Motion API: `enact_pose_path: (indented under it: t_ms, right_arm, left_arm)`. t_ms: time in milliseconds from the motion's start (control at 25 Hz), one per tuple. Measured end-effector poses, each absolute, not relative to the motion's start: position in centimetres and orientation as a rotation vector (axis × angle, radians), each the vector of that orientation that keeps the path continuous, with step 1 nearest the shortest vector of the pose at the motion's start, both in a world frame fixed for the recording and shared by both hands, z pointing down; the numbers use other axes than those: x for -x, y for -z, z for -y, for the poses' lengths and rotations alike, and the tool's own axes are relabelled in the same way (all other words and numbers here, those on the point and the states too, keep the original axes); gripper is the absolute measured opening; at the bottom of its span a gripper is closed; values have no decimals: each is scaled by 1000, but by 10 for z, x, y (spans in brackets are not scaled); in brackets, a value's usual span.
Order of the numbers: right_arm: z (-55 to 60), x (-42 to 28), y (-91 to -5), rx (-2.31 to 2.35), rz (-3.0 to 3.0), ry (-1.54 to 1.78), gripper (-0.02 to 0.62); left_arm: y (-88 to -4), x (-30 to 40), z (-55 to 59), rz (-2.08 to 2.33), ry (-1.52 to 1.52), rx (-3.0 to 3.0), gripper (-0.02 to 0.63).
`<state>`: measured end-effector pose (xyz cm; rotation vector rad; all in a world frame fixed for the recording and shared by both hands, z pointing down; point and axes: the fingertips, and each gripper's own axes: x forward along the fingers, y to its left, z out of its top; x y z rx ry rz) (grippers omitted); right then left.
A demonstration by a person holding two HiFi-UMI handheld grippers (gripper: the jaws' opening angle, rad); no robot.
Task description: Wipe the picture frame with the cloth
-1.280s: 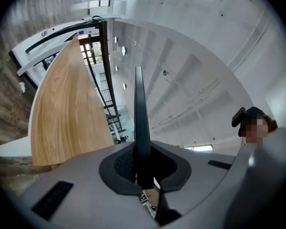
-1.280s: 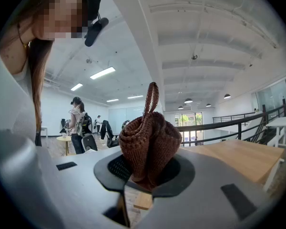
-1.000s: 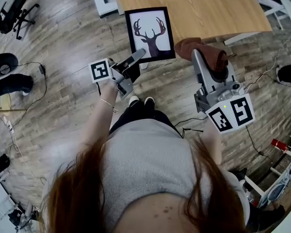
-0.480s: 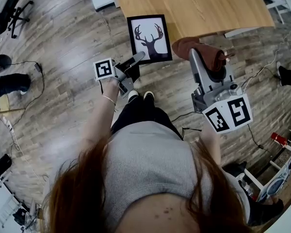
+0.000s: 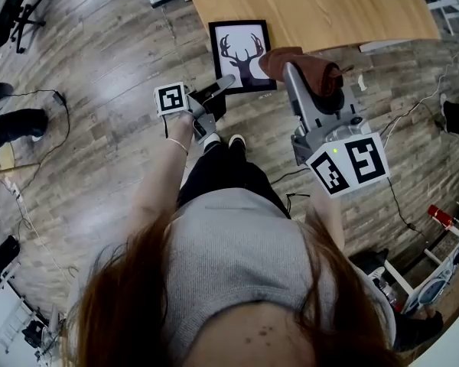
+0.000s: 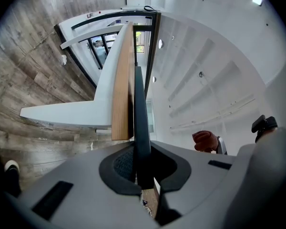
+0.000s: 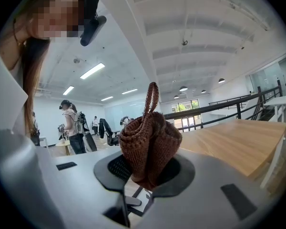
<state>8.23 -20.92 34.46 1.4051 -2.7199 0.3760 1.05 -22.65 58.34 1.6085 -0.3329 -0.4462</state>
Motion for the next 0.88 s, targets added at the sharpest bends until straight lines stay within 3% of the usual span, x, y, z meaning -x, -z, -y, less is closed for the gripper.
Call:
enact_pose_path:
  t_ms: [880]
  right_arm:
    - [238,-36,-432,-1347,2596,-569,97]
  left_arm:
    - [-592,-10,232,138,552,-1621,35]
